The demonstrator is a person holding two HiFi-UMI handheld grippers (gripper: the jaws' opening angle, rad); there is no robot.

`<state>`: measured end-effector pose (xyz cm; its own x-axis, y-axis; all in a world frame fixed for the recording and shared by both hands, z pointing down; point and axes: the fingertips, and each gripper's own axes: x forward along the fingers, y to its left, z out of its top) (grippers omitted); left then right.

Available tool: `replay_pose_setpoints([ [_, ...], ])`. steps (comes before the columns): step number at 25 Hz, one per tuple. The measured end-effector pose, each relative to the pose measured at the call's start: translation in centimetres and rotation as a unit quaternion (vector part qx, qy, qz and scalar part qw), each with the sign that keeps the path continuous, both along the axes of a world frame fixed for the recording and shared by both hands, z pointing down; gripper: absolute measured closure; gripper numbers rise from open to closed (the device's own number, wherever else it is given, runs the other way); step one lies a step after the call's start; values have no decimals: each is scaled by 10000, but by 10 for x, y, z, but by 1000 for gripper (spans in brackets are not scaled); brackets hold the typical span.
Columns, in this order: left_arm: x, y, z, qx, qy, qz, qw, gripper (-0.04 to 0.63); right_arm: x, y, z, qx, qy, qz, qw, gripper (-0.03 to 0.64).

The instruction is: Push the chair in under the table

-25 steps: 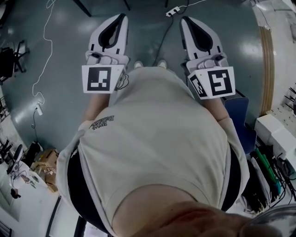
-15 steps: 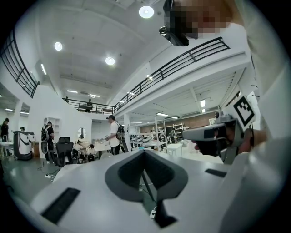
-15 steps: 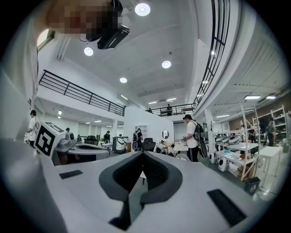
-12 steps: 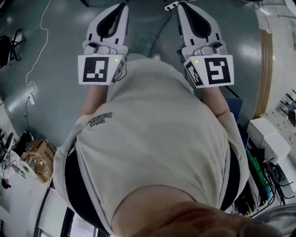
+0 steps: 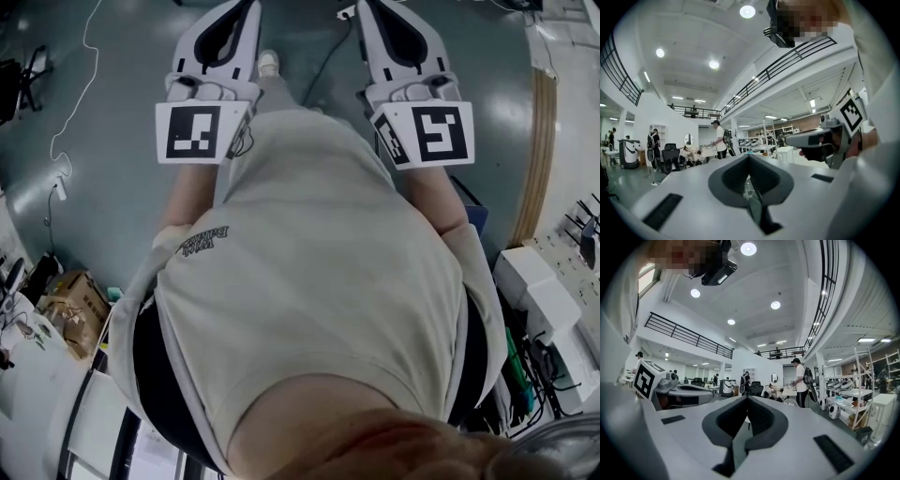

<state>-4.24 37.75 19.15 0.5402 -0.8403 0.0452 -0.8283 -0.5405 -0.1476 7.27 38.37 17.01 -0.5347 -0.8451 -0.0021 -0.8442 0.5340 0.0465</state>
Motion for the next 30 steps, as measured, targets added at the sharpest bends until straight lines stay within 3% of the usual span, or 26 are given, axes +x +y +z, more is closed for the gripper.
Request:
replay_pose_setpoints([
  [11,-16,-74,19,-135,47,-42,9999,584,-12,-71,20,-208,87,8,9997,607],
  [30,-54,-225,30,-517,103,421,9977,584,-55,-214,40,-784,323,383,9957,607],
])
